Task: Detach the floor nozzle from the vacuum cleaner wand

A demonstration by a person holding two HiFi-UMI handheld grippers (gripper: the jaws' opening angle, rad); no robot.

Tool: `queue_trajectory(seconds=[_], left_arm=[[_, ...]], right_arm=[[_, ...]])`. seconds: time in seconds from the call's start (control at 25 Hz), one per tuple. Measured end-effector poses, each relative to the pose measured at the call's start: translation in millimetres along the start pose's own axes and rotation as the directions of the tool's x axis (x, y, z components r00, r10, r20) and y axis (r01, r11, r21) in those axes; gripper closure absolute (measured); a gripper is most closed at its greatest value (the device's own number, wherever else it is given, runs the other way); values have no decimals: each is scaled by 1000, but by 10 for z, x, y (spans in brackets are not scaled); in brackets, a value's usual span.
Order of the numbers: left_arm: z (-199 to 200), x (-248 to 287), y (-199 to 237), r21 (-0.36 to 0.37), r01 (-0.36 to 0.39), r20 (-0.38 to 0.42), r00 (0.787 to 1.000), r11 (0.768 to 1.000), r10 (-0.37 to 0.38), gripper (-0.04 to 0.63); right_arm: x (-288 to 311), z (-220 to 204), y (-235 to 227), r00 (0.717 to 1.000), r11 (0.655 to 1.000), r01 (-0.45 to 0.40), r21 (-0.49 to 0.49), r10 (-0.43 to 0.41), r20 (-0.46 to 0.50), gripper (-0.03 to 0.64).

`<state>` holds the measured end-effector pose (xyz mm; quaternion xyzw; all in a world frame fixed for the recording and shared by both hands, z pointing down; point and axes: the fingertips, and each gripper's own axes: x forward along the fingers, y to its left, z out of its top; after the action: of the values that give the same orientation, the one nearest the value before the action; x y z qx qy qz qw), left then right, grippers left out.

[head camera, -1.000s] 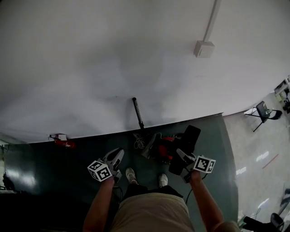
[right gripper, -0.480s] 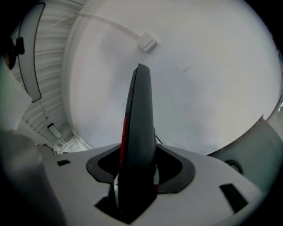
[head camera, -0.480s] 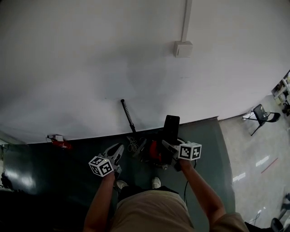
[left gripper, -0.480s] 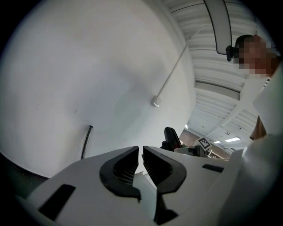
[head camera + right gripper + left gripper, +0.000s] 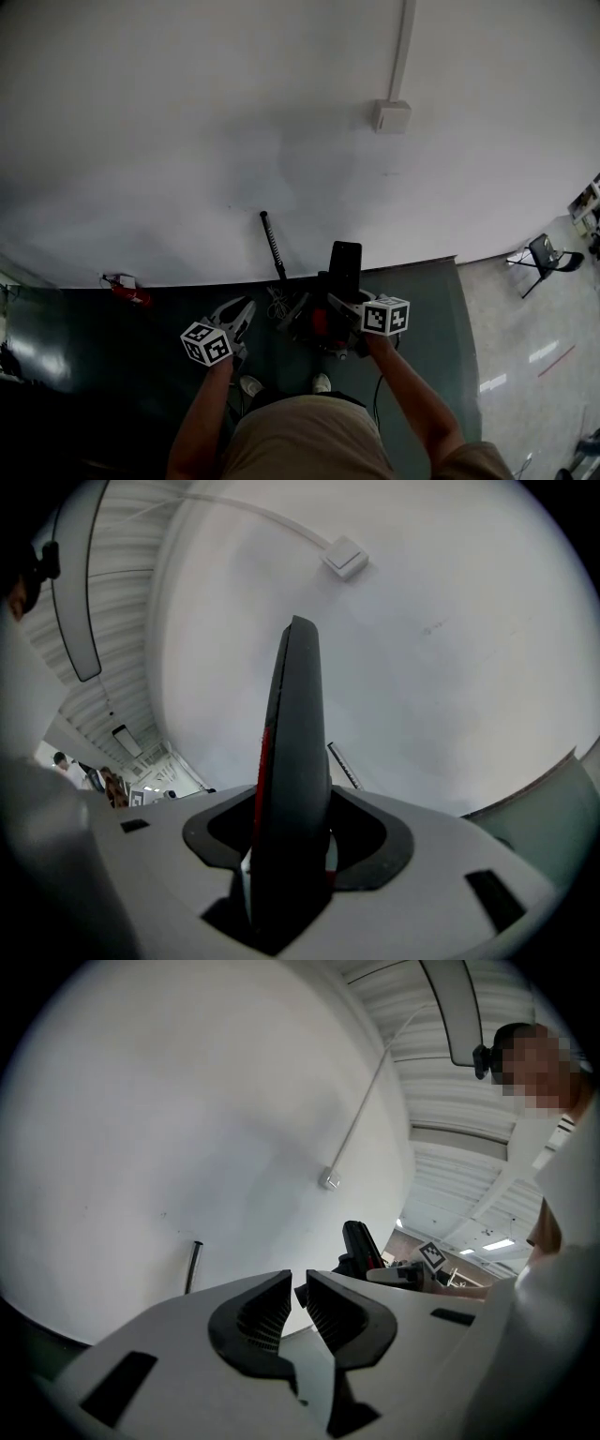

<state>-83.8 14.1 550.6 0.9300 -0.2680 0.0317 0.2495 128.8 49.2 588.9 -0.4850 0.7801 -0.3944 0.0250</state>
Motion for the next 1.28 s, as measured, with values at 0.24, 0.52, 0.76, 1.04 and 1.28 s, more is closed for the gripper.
queue_trajectory(seconds=[0.24,0.52,0.76,1.04,1.28], left_arm=[[-189,-15,43,-21,-31,-31,999,999,30,548],[-443,268,15,-16,-70,-79,994,997,68,548],[-1072,486,-106,-14,-82,-210,975,997,77,548],[-1390,555,-86,-51,-100,-254,964,994,84,548],[-1459,514,-98,-61,-97,-289,954,993,75,548]], right_arm=[[25,-158,-64,998,999,-23,39,25,-59,391],[224,-444,-211,979,999,-33,24,38,-203,391],[317,-839,-376,955,998,-33,57,48,-293,391],[425,-1060,-493,927,998,-49,-35,33,-374,391],[511,-1159,-426,919,998,-56,-42,35,-392,391]])
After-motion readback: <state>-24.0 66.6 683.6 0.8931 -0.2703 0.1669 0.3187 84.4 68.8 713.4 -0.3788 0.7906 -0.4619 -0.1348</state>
